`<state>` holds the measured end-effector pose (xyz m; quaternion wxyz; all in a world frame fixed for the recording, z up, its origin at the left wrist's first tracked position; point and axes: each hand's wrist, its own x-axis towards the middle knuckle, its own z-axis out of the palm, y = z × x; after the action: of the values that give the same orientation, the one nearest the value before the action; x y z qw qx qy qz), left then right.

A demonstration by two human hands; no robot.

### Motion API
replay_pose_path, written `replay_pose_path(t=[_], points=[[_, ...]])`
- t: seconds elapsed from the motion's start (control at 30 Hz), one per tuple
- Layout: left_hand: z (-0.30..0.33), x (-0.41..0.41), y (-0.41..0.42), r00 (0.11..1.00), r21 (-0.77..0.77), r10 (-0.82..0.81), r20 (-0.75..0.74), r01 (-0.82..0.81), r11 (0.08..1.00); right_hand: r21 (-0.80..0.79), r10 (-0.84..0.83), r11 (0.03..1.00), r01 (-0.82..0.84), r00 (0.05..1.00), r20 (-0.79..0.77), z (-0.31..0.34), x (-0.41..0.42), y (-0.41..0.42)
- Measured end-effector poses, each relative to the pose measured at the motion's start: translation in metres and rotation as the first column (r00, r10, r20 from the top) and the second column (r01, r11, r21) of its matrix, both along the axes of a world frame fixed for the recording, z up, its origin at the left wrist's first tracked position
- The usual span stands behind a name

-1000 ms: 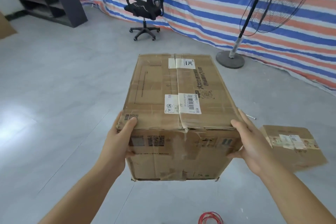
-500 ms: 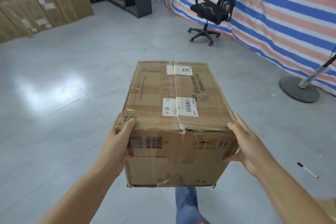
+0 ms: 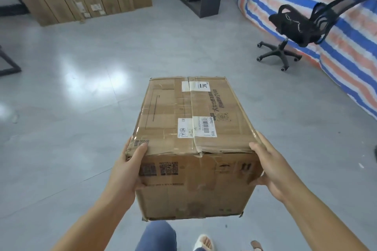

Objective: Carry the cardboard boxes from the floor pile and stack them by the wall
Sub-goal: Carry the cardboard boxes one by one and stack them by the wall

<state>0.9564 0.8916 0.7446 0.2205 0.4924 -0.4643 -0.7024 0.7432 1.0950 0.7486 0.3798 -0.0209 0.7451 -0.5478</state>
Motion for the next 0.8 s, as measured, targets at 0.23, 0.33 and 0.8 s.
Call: replay_pose_path(t=[0.23,0.33,0.8], points=[[-0.004,-0.058,-0.129,0.996,0.012,0.081,-0.025,-0.081,0.997,-0.016,0.093,0.995,-0.093,0.995,-0.024,-0.012,-0.071,-0.148],[0.004,-0.084,-0.196,0.997,0.003,0.075,-0.016,-0.074,0.997,-0.018,0.088,0.996,-0.088,0.996,-0.007,-0.009,-0.096,-0.214],[0.023,-0.23,-0.404,0.999,-0.044,-0.015,-0.03,0.013,0.999,-0.054,0.054,0.997,-0.055,0.998,-0.031,-0.001,-0.239,-0.418]])
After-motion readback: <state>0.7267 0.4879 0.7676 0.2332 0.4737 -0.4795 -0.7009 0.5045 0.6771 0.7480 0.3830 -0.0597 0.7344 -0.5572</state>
